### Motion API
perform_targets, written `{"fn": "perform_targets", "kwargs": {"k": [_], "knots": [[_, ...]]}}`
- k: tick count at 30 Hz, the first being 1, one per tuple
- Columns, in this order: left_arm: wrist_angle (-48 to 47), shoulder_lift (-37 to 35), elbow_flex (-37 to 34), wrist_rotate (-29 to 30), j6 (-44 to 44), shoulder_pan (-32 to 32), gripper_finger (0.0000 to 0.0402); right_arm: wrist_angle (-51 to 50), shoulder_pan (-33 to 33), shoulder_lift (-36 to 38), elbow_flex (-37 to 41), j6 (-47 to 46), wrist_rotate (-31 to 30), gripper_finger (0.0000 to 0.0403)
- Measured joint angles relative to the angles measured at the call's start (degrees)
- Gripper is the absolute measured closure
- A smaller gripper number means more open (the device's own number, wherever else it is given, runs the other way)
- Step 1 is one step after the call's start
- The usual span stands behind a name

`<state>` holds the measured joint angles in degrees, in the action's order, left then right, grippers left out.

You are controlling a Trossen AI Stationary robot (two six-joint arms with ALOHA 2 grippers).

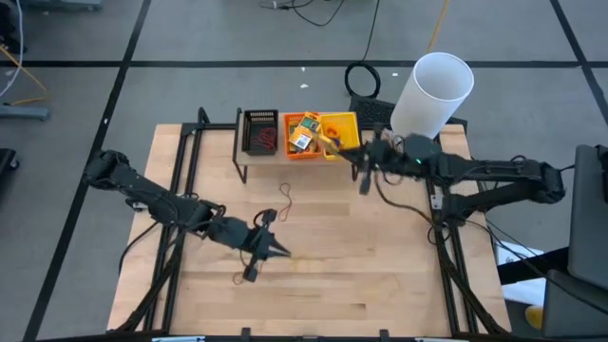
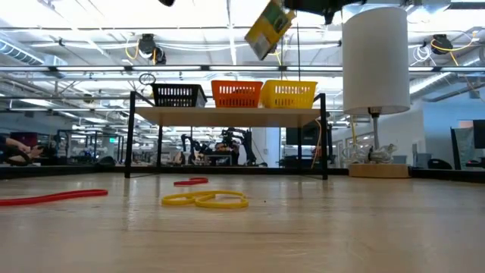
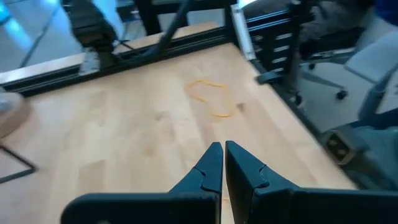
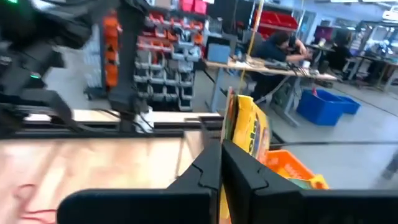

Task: Pick & Place Office Desk Supplies
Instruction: Put the yellow crayon box into the orange bin on the shelf

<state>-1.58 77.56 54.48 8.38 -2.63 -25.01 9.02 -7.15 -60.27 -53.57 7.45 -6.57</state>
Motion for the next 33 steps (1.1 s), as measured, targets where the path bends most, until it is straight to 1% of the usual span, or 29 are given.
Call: {"fn": "perform_targets", "kwargs": {"k": [5, 11, 16, 21, 26, 33], "knots": [[-1.23, 0.00, 0.00, -0.01, -1.71, 4.19, 0.0392, -3.17, -6.58, -8.41, -6.82, 2.43, 3.91, 0.0403], [-5.56, 0.00, 0.00, -0.07, -1.84, 8.11, 0.0392, -9.38, -10.98, -18.44, -15.75, 6.02, 3.86, 0.0403], [-7.96, 0.00, 0.00, -0.34, -1.86, 10.37, 0.0392, -11.43, -13.15, -24.16, -21.24, 8.84, 3.85, 0.0403], [-9.45, 0.00, 0.00, -0.37, -1.84, 11.67, 0.0392, -11.90, -14.53, -27.15, -24.06, 11.43, 3.87, 0.0403], [-9.60, 0.00, 0.00, -0.37, -1.79, 12.31, 0.0392, -12.62, -15.46, -27.63, -24.97, 13.21, 3.79, 0.0403], [-9.33, 0.00, 0.00, -0.55, -1.38, 12.31, 0.0392, -14.91, -17.26, -27.63, -24.97, 13.13, 3.85, 0.0403]]}}
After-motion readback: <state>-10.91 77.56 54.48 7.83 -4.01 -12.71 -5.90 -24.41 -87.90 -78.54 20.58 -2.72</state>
